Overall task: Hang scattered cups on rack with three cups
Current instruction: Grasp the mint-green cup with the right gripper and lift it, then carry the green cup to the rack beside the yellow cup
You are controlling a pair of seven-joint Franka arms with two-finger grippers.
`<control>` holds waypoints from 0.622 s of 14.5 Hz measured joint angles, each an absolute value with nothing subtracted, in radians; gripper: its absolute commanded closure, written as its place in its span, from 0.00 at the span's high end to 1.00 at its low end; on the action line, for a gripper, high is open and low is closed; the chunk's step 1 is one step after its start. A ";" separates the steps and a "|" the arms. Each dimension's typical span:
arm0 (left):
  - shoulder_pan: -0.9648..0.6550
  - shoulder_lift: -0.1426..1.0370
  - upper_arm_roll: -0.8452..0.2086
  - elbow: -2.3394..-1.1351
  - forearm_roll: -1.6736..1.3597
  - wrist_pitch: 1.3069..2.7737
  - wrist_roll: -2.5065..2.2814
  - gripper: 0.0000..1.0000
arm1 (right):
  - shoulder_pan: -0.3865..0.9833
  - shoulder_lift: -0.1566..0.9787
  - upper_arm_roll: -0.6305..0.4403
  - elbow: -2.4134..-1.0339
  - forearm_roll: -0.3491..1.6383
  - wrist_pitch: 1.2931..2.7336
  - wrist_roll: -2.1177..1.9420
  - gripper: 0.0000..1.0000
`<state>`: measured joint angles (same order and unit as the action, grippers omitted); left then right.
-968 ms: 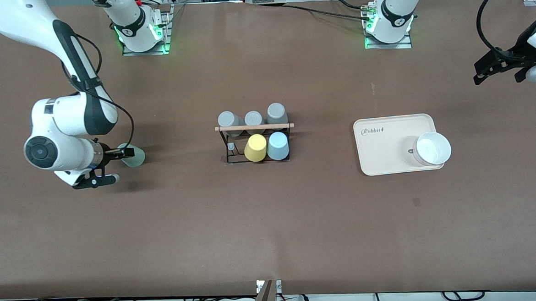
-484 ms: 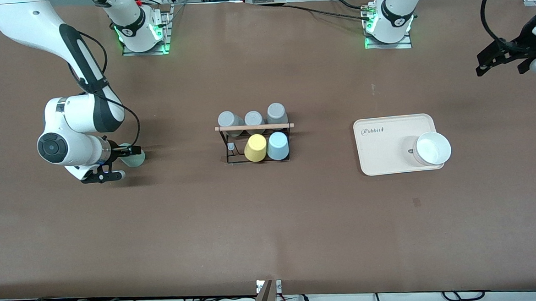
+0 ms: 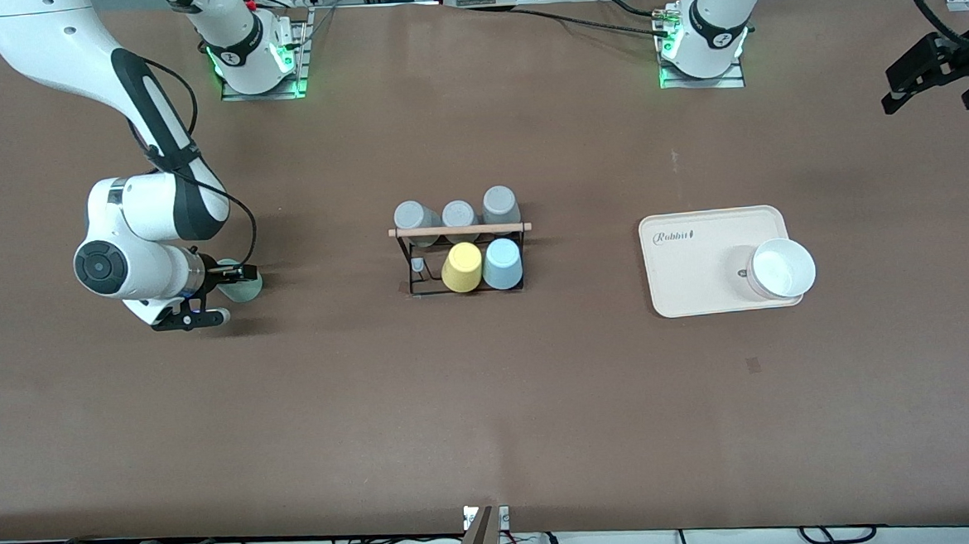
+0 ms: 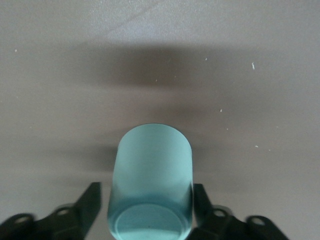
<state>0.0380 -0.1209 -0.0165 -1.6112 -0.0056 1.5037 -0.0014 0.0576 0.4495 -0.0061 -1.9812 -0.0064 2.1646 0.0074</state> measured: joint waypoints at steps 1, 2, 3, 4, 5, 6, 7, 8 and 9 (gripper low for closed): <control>0.038 -0.105 -0.017 -1.597 -0.007 1.504 -0.012 1.00 | 0.058 0.445 -0.006 -1.976 -0.006 2.147 0.008 0.27; 0.038 -0.087 -0.017 -1.581 -0.007 1.504 -0.016 1.00 | 0.059 0.437 -0.005 -1.965 -0.006 2.123 0.008 0.27; 0.038 -0.072 -0.017 -1.569 -0.007 1.504 -0.016 1.00 | 0.061 0.425 -0.004 -1.944 -0.006 2.090 0.008 0.27; 0.038 -0.062 -0.016 -1.563 -0.007 1.502 -0.015 1.00 | 0.066 0.414 -0.004 -1.910 -0.005 2.050 0.008 0.27; 0.038 -0.055 -0.016 -1.561 -0.008 1.499 -0.014 1.00 | 0.076 0.405 -0.002 -1.861 0.000 2.005 0.008 0.27; 0.038 -0.052 -0.016 -1.560 -0.008 1.497 -0.014 1.00 | 0.093 0.398 -0.001 -1.804 0.011 1.963 0.012 0.27; 0.038 -0.051 -0.016 -1.560 -0.007 1.494 -0.014 1.00 | 0.120 0.395 0.000 -1.743 0.020 1.921 0.038 0.27; 0.038 -0.051 -0.016 -1.560 -0.007 1.493 -0.014 1.00 | 0.155 0.396 0.002 -1.684 0.025 1.879 0.087 0.27; 0.038 -0.051 -0.016 -1.559 -0.008 1.493 -0.014 1.00 | 0.197 0.402 0.004 -1.629 0.028 1.836 0.153 0.27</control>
